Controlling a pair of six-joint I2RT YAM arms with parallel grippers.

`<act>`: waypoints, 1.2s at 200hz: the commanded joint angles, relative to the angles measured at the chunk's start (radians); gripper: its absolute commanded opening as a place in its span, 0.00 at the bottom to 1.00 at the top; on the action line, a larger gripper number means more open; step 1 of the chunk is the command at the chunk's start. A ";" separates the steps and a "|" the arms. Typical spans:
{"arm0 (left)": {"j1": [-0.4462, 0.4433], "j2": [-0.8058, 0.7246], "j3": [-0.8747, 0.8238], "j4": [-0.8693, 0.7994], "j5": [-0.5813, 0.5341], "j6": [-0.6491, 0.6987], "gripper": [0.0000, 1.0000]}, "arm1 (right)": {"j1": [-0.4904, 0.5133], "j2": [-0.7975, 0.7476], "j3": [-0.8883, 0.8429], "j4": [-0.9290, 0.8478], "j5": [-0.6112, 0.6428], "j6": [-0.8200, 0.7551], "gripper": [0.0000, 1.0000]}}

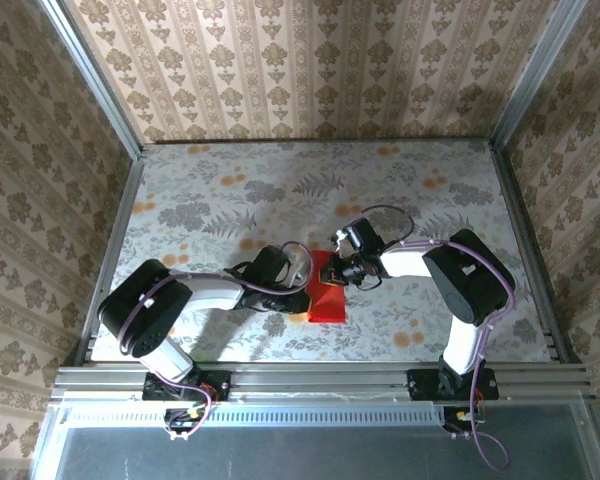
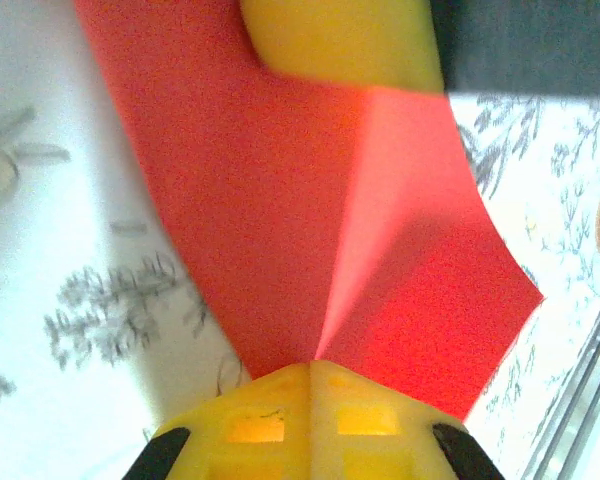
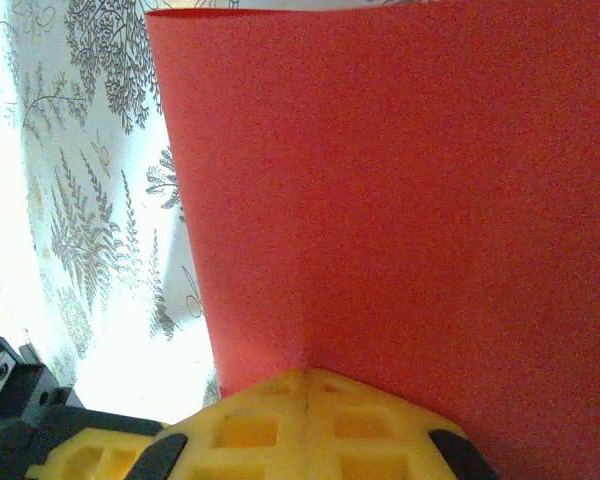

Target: Fold a paper plane with a square sheet of paper (fold left side to right side)

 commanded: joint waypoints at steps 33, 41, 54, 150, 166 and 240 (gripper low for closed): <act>-0.044 -0.063 -0.072 -0.039 0.036 -0.066 0.00 | -0.005 0.073 -0.028 -0.138 0.116 -0.024 0.00; -0.049 -0.070 -0.076 -0.039 0.034 -0.072 0.00 | -0.004 0.074 -0.029 -0.138 0.118 -0.025 0.00; -0.058 -0.077 -0.086 -0.038 0.030 -0.078 0.00 | -0.005 0.073 -0.030 -0.139 0.118 -0.025 0.00; -0.005 -0.188 -0.032 -0.086 0.026 -0.065 0.00 | -0.004 0.027 -0.050 -0.090 0.089 -0.034 0.00; 0.035 -0.191 0.007 -0.102 0.029 -0.042 0.00 | -0.004 0.018 -0.053 -0.085 0.086 -0.032 0.00; 0.049 0.053 0.187 -0.115 0.010 0.053 0.00 | -0.003 0.012 -0.052 -0.080 0.088 -0.033 0.00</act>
